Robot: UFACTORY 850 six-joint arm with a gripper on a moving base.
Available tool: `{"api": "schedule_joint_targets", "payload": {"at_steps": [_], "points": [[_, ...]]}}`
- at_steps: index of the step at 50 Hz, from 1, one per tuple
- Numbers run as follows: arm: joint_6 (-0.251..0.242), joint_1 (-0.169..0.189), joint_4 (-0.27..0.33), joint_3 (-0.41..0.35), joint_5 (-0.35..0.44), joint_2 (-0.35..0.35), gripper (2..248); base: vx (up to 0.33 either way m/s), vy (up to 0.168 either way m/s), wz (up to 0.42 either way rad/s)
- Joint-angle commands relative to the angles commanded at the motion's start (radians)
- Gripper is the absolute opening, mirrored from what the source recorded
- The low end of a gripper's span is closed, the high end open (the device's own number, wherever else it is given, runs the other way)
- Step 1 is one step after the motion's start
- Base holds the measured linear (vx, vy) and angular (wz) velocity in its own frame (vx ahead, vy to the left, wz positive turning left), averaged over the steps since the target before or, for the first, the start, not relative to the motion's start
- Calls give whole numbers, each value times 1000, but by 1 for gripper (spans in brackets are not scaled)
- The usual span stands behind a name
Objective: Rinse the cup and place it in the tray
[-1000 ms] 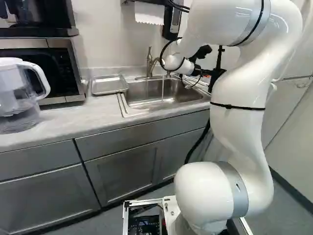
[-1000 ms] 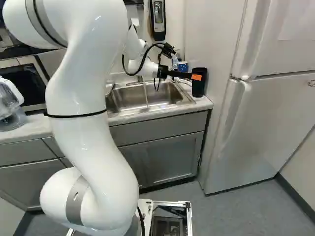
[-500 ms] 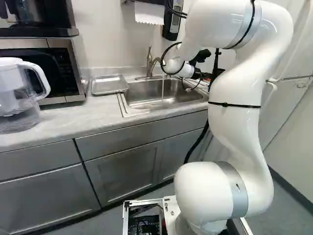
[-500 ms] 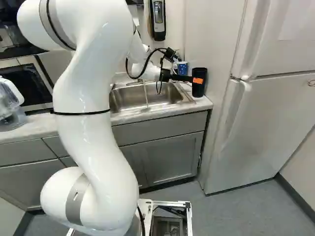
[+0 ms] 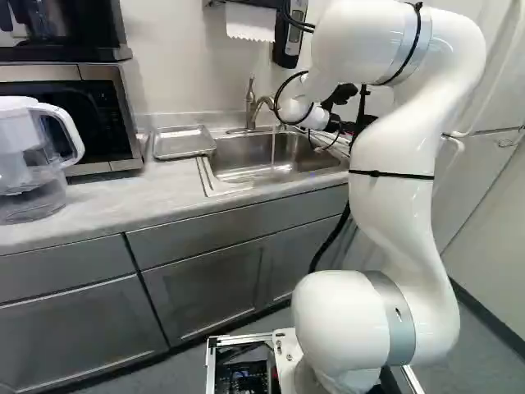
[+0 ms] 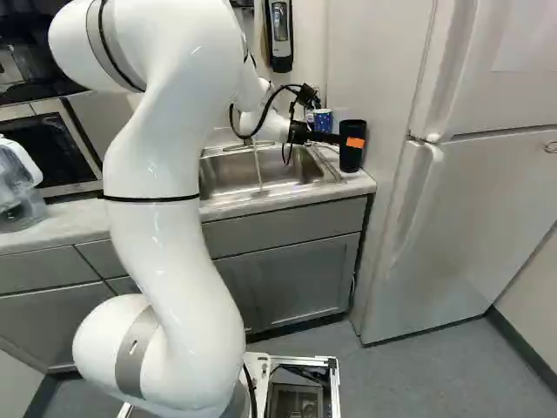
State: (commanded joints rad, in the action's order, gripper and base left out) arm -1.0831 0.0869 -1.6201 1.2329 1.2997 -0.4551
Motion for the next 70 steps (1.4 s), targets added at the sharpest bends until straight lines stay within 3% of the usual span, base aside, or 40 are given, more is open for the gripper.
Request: {"api": "schedule_joint_targets", "payload": {"at_steps": [1, 2, 6, 7, 12, 13, 17, 18, 37, 70], "points": [[0, 0, 0, 0, 0, 0, 247, 0, 0, 0], [0, 0, 0, 0, 0, 0, 227, 0, 0, 0], [0, 0, 0, 0, 0, 0, 227, 0, 0, 0], [0, 0, 0, 0, 0, 0, 188, 0, 0, 0], [0, 0, 0, 0, 0, 0, 188, 0, 0, 0], [0, 0, 0, 0, 0, 0, 150, 0, 0, 0], [0, 0, 0, 0, 0, 0, 150, 0, 0, 0], [0, 0, 0, 0, 0, 0, 125, 0, 0, 0], [0, -4, 0, 3, 0, 24, 123, 0, 0, 0], [0, -73, -46, -35, 0, 138, 123, 0, 0, 0]]}}
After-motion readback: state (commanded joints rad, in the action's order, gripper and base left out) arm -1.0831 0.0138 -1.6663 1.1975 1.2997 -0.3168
